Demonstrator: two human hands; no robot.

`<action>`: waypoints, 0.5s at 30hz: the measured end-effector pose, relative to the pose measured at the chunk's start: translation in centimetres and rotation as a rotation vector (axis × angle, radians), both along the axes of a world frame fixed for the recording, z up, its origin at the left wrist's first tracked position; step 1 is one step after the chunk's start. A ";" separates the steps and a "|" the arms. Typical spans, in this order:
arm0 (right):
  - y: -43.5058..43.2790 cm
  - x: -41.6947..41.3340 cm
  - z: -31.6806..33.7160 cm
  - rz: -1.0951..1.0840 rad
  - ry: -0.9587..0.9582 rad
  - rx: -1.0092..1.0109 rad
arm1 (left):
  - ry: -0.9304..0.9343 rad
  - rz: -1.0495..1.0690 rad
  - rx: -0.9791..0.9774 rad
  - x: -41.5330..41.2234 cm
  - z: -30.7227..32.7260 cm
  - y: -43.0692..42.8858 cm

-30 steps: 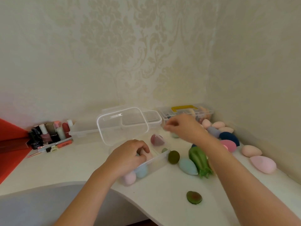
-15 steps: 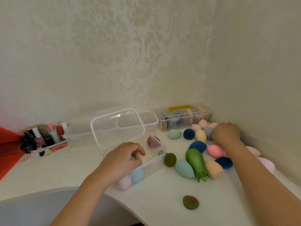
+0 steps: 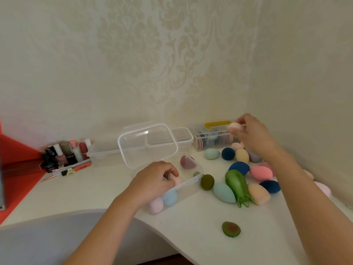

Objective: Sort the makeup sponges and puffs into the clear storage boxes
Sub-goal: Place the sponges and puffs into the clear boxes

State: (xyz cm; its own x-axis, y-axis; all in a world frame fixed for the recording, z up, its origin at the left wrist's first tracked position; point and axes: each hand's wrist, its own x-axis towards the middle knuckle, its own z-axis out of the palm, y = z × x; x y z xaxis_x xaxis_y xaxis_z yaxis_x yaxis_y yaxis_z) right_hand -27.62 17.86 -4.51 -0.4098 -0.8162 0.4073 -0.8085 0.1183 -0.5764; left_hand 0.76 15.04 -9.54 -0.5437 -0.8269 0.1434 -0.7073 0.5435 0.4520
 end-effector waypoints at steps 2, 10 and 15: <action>0.7 2.7 0.7 0.306 -0.166 0.053 | 0.002 0.004 0.000 0.0 0.0 0.1; 0.0 9.5 -0.3 0.804 -0.122 0.483 | -0.014 0.013 -0.017 0.0 0.0 -0.1; -0.9 10.9 -0.4 0.886 -0.097 0.620 | 0.004 0.024 0.034 0.0 0.3 0.0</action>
State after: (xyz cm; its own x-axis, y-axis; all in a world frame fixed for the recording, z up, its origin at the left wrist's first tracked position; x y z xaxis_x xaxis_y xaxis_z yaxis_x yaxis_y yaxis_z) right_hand -16.69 16.95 -4.95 0.4179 -0.8904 -0.1807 -0.7044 -0.1919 -0.6834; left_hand 0.74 15.08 -9.23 -0.5233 -0.8441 0.1168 -0.7183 0.5106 0.4726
